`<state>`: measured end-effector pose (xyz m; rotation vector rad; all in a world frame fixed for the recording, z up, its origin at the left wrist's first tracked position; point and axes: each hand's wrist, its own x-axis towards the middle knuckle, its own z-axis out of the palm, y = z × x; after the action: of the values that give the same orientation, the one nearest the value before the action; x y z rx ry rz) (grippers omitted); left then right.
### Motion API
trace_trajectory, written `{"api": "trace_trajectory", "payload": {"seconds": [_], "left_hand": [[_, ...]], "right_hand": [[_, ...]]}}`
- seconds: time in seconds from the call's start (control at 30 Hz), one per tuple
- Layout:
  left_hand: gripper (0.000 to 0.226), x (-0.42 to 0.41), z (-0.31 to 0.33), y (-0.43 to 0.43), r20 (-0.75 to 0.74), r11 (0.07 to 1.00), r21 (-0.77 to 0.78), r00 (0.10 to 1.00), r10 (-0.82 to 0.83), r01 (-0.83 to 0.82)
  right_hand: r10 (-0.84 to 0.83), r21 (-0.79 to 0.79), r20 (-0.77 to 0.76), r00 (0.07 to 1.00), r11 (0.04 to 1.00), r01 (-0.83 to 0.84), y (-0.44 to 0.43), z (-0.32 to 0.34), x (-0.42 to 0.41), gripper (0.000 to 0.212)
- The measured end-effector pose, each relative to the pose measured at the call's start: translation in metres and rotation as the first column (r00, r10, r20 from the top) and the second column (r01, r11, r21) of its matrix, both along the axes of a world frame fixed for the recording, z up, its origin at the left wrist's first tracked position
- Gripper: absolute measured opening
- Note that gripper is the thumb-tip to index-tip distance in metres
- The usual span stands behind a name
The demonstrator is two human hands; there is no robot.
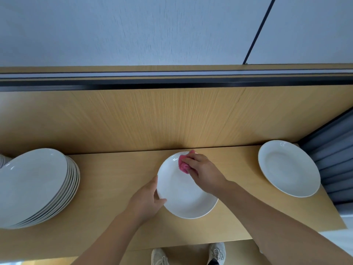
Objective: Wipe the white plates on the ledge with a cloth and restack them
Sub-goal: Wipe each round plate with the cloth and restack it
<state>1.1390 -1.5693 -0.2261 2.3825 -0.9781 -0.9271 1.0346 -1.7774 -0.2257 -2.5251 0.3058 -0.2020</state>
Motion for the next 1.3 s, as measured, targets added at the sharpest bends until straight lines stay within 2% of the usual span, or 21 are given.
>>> {"api": "trace_trajectory", "payload": {"seconds": [0.1, 0.17, 0.23, 0.3, 0.4, 0.53, 0.6, 0.73, 0.9, 1.0, 1.1, 1.17, 1.3], "left_hand": [[0.084, -0.001, 0.001, 0.001, -0.014, 1.000, 0.009, 1.000, 0.001, -0.001], [0.089, 0.000, 0.001, 0.001, -0.020, 1.000, 0.016, 1.000, -0.008, 0.008], [0.095, 0.001, 0.001, 0.002, -0.024, 1.000, 0.006, 0.999, -0.021, 0.021], [0.099, 0.003, 0.001, 0.005, -0.020, 1.000, -0.010, 0.999, -0.029, 0.029], [0.104, 0.006, -0.001, 0.007, -0.004, 0.999, -0.002, 0.999, -0.045, 0.045], [0.104, 0.009, -0.005, 0.006, 0.011, 0.998, 0.008, 0.998, -0.061, 0.061], [0.106, 0.010, -0.008, 0.006, 0.015, 0.997, 0.033, 0.998, -0.067, 0.067], [0.106, 0.014, -0.014, 0.010, 0.017, 0.997, 0.053, 0.998, -0.065, 0.064], [0.105, 0.018, -0.020, 0.011, -0.013, 0.998, 0.039, 0.998, -0.056, 0.057], [0.103, 0.019, -0.021, 0.011, -0.020, 0.997, 0.040, 0.998, -0.058, 0.059], [0.102, 0.020, -0.021, 0.010, -0.009, 0.997, 0.043, 0.998, -0.058, 0.059], [0.101, 0.020, -0.019, 0.009, 0.010, 0.996, 0.053, 0.998, -0.068, 0.068], [0.099, 0.020, -0.015, 0.008, 0.070, 0.990, 0.087, 0.990, -0.120, 0.114]], "right_hand": [[-0.018, -0.049, -0.079, 0.997, 0.999, 0.014, 0.004, -0.016, 0.014, 0.029], [0.009, -0.104, -0.234, 0.972, 0.994, -0.034, 0.010, -0.028, 0.018, 0.051], [0.004, -0.169, -0.420, 0.908, 0.982, -0.083, 0.018, -0.035, 0.017, 0.069], [-0.032, -0.257, -0.477, 0.878, 0.961, -0.104, 0.026, -0.038, 0.013, 0.068], [-0.055, -0.323, -0.474, 0.879, 0.939, -0.115, 0.029, -0.039, 0.013, 0.059], [0.046, -0.280, -0.451, 0.892, 0.941, -0.190, 0.023, -0.043, 0.020, 0.066], [0.006, -0.250, -0.423, 0.906, 0.960, -0.123, 0.026, -0.048, 0.017, 0.063], [-0.185, -0.128, -0.390, 0.902, 0.981, 0.146, 0.040, -0.050, 0.021, 0.061], [-0.252, -0.127, -0.413, 0.875, 0.968, 0.218, 0.061, -0.052, 0.041, 0.058], [-0.192, -0.124, -0.386, 0.902, 0.980, 0.156, 0.066, -0.053, 0.041, 0.075], [-0.070, -0.115, -0.384, 0.920, 0.993, 0.027, 0.065, -0.059, 0.034, 0.064], [0.004, -0.121, -0.350, 0.937, 0.991, -0.050, 0.067, -0.064, 0.028, 0.072], [0.147, -0.097, -0.343, 0.928, 0.977, -0.191, 0.070, -0.064, 0.014, 0.072]]}}
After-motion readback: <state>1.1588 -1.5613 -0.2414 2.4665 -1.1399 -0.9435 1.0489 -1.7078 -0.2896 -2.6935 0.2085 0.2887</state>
